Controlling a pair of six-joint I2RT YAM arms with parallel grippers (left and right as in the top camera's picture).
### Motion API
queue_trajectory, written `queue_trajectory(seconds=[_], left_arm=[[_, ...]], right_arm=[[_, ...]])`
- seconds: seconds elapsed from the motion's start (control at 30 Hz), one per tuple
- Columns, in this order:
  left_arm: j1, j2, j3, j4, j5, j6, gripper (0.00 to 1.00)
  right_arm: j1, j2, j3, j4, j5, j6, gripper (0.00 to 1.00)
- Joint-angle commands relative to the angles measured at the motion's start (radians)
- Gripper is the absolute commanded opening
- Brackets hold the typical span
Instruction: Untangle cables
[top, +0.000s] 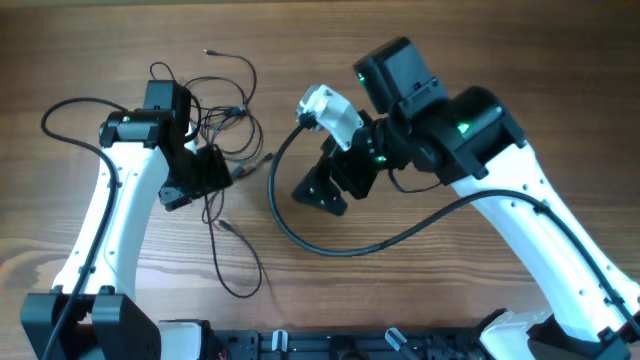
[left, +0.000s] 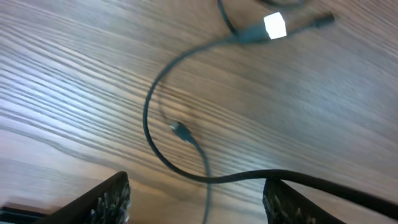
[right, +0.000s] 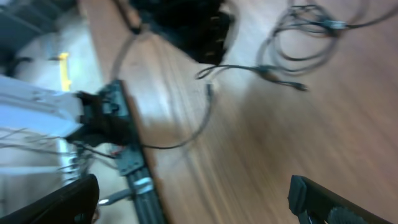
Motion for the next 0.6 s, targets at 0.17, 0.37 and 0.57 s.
queue_trajectory(seconds=[0.17, 0.37, 0.57], left_arm=[[0.002, -0.002, 0.004, 0.06, -0.446, -0.156, 0.67], [0.014, -0.002, 0.004, 0.084, -0.515, -0.217, 0.67], [0.014, -0.002, 0.004, 0.106, -0.514, -0.217, 0.71]], right_arm=[[0.078, 0.042, -0.004, 0.005, -0.088, 0.206, 1.0], [0.098, 0.092, -0.009, 0.024, 0.002, 0.252, 1.0], [0.127, 0.189, -0.009, 0.108, 0.018, 0.245, 1.0]])
